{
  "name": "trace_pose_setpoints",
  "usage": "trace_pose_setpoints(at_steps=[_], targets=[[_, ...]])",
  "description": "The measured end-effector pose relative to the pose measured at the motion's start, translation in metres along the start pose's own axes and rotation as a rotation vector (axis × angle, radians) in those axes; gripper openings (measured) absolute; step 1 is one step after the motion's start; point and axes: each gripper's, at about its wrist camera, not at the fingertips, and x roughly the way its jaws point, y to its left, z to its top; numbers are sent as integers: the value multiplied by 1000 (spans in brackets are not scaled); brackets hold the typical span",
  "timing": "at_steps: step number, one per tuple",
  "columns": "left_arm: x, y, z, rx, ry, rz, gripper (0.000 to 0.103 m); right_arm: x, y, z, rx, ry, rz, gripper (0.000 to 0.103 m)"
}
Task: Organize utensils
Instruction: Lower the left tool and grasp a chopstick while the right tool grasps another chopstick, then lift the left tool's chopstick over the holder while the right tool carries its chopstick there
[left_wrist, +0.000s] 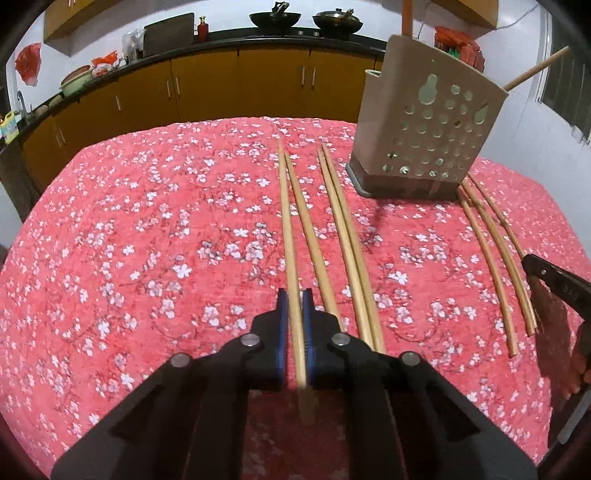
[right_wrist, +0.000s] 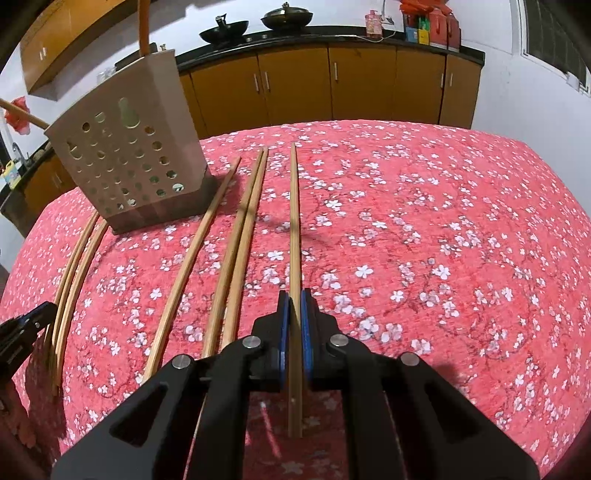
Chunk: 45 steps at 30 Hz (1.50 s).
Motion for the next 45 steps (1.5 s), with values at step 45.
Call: trace_pose_setpoints(at_steps=[45], targets=[[-43,56,16,-67,-54,6,8,-58,-13,18,28,-158,20,7]])
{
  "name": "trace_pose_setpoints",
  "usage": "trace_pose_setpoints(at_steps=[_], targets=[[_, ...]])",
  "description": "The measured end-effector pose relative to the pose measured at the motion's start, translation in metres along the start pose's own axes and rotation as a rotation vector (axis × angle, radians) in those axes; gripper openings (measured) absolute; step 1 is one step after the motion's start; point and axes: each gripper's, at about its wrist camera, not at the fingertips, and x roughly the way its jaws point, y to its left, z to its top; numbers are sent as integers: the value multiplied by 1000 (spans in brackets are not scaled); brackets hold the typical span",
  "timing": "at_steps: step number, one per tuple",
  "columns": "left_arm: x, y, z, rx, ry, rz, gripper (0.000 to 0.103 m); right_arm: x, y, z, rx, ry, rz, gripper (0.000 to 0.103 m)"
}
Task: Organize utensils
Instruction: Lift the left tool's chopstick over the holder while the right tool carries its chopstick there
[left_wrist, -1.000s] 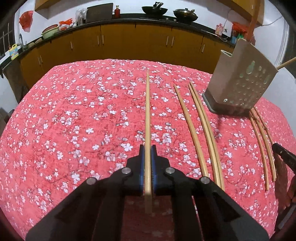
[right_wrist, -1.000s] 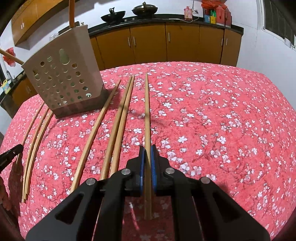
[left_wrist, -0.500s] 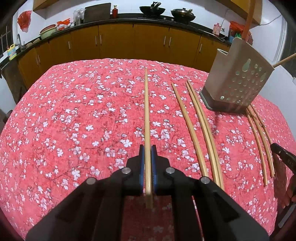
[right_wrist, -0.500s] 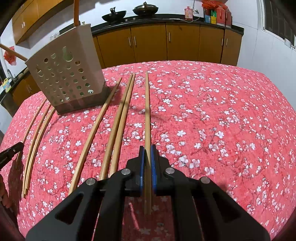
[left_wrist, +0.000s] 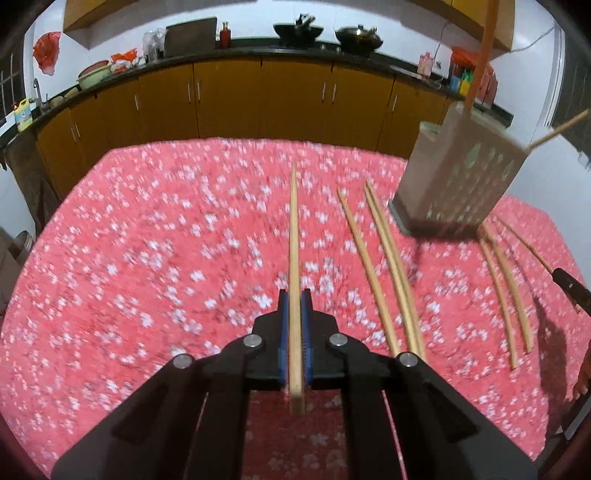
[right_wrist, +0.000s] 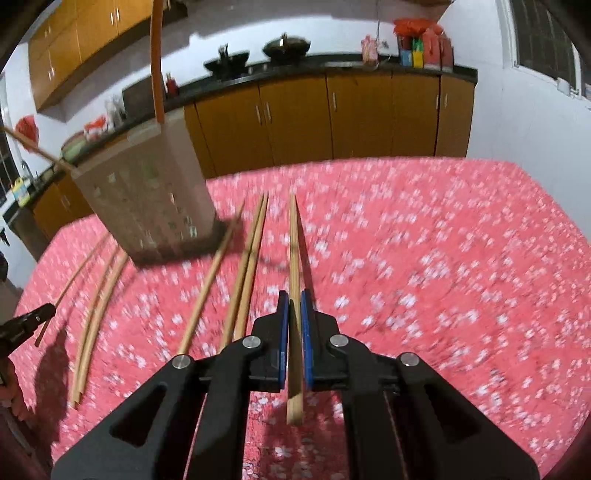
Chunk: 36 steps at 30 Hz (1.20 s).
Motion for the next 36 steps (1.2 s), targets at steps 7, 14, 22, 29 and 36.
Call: trace_pose_setpoints(at_steps=[7,14,22,29,36], targets=[[-44,4,23,1,-110,-13,8,-30,-3,19,6,-93,6,7],[-71,0,38,0,-187,-28,8,-43,1,29,3,-150,14,7],[-91,-4,47,4,-246,-44,8,-56,4,38,-3,-198,21,7],[-102,-8,54,15,-279,-58,8,-61,10,44,-16,-222,31,7],[-130,-20,61,45,-319,-134,8,-87,15,61,-14,-274,95,7]])
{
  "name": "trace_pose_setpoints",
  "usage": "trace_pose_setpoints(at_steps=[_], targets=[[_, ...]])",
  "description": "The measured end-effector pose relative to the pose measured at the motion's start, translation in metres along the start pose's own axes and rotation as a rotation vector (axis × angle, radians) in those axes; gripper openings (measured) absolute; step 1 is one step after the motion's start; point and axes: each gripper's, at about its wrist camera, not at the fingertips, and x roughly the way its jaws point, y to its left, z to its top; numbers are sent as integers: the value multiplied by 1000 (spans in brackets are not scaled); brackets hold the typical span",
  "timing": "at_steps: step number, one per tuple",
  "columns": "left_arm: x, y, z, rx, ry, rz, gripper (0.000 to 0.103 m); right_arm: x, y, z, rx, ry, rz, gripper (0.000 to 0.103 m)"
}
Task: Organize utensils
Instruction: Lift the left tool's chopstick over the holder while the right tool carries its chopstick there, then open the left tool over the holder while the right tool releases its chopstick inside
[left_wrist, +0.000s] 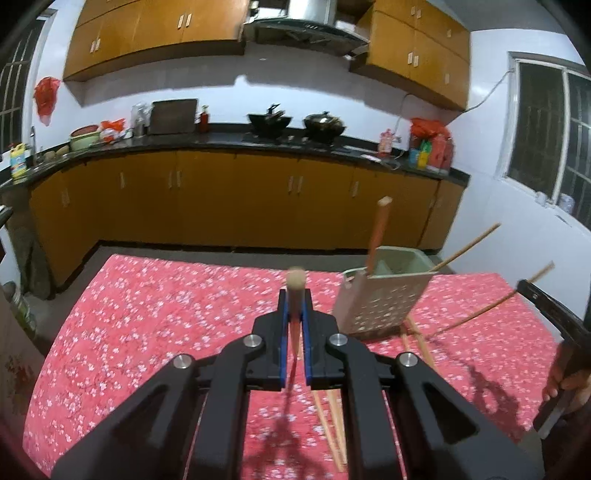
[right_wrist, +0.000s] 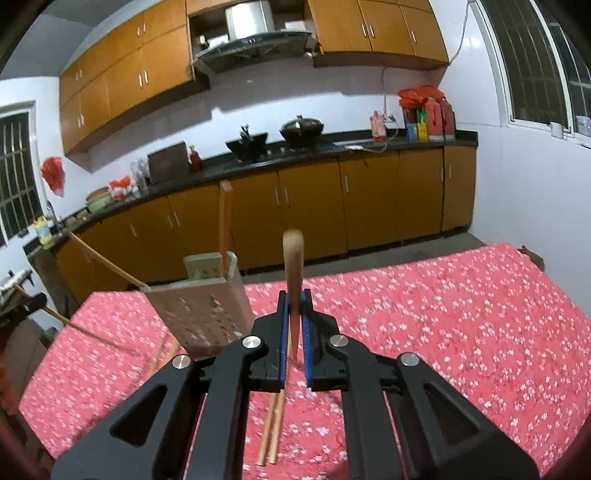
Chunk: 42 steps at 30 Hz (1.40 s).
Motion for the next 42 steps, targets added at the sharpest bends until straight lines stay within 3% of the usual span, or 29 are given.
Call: trace_pose_setpoints(at_steps=[7,10,16,20,24,31,38,42], targets=[[-26,-33,28,61,-73,-91,8,-30,20,37,-7,-88,115,7],[-30,-49,41,86,-119,-96,8,-35,35,52,-24,-139,149,7],[-34,-74,79,45,-243,-114,7,-30,58,74,-33,-252,157,7],[-27,-80,98,24,-312,-74,8,-15,66,82,-27,-310,137,7],[-3,-78,100,-11,-298,-63,7,10,66,80,-4,-305,115,7],[39,-72,83,-32,-224,-60,7,48,68,63,-9,-183,116,7],[60,-66,73,-52,-160,-89,8,52,69,57,-7,-124,127,8],[55,-62,73,-62,-165,-95,9,47,68,59,-7,-121,128,9]])
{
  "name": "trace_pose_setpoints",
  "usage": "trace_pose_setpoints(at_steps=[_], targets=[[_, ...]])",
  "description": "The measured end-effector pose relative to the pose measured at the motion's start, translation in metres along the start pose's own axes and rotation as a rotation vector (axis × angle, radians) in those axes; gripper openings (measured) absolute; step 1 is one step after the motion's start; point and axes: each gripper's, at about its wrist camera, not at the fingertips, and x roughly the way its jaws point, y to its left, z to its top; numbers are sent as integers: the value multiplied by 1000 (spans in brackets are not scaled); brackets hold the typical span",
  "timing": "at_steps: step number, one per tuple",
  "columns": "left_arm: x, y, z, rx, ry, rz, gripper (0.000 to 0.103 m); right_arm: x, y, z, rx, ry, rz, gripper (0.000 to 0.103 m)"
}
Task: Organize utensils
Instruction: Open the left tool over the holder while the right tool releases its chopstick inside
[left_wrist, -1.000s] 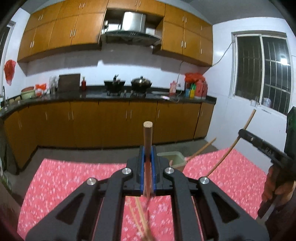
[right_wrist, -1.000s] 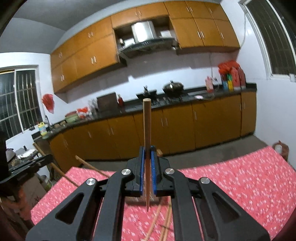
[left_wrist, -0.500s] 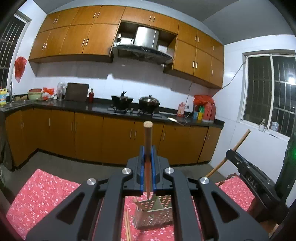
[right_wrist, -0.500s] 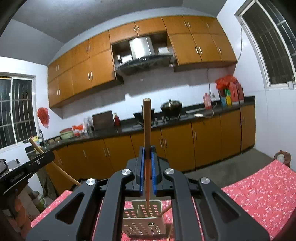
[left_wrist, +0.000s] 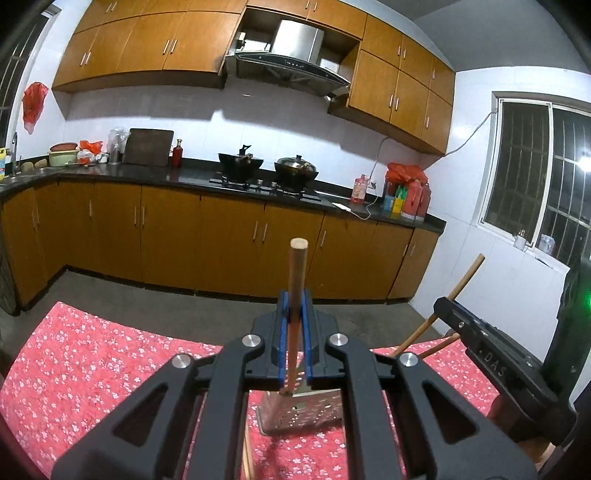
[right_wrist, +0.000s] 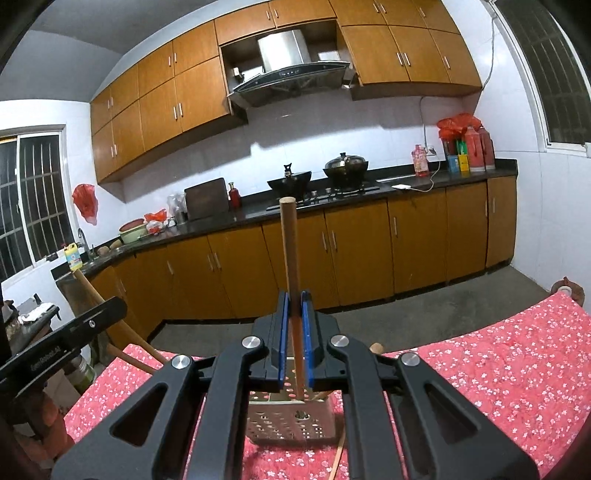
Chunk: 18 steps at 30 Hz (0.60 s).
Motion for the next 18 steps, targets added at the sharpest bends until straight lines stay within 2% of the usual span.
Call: trace_pose_setpoints(at_steps=[2,4,5,6,13,18], targets=[[-6,1,0,-2,-10,-4,10,-4,-1,3,1,-7,1,10],[-13,3,2,-5,-23,-6,11,-7,0,7,4,-15,1,19],[-14,3,2,-6,-28,-8,13,-8,0,7,6,-20,2,28],[-16,3,3,-5,-34,-7,14,-10,1,8,6,-23,1,30],[-43,10,7,-21,-68,-2,14,-39,-8,12,13,-70,-3,30],[-67,32,-8,-23,-64,61,18,-58,-38,-2,31,-41,-85,30]])
